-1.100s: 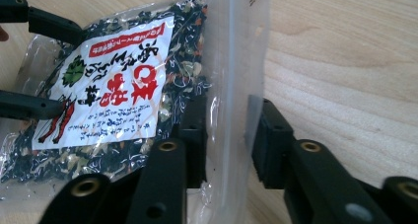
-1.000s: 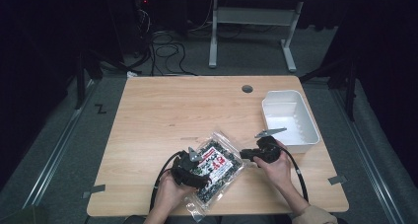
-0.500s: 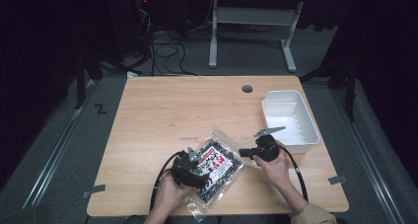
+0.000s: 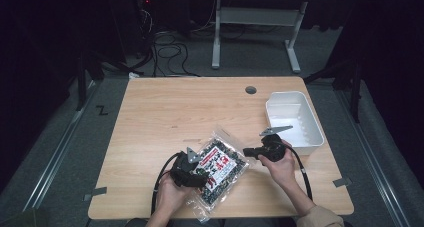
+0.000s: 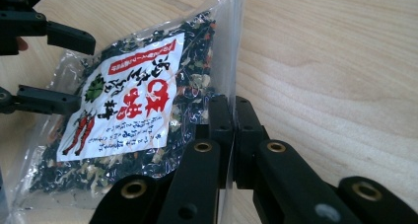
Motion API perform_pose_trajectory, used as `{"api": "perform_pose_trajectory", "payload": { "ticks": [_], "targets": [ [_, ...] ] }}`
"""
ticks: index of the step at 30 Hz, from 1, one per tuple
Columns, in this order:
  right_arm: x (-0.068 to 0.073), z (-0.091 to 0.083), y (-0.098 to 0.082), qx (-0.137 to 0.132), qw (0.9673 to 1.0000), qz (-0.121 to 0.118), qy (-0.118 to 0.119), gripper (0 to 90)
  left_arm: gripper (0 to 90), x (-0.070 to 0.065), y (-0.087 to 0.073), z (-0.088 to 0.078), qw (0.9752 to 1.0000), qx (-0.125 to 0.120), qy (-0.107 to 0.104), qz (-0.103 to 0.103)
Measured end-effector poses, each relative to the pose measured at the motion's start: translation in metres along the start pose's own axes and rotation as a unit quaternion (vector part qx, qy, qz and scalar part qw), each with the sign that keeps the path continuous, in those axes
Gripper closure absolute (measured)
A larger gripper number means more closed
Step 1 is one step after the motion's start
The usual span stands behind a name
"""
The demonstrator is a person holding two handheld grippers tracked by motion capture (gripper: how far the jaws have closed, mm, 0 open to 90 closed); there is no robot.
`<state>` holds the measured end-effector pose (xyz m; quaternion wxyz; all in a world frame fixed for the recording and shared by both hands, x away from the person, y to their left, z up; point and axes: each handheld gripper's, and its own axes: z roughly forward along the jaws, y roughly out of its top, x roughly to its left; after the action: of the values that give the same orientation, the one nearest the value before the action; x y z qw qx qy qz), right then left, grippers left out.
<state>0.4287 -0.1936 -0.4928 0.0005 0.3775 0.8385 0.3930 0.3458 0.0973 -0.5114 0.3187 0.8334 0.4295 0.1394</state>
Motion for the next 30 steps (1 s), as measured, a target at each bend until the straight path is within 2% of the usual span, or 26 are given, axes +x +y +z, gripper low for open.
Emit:
{"api": "perform_pose_trajectory", "payload": {
  "ticks": [30],
  "targets": [
    [0.003, -0.056, 0.040, -0.028, 0.9989, -0.032, -0.021, 90.0, 30.8, 0.008, -0.002, -0.003, 0.9996, -0.017, 0.003, -0.022]
  ]
}}
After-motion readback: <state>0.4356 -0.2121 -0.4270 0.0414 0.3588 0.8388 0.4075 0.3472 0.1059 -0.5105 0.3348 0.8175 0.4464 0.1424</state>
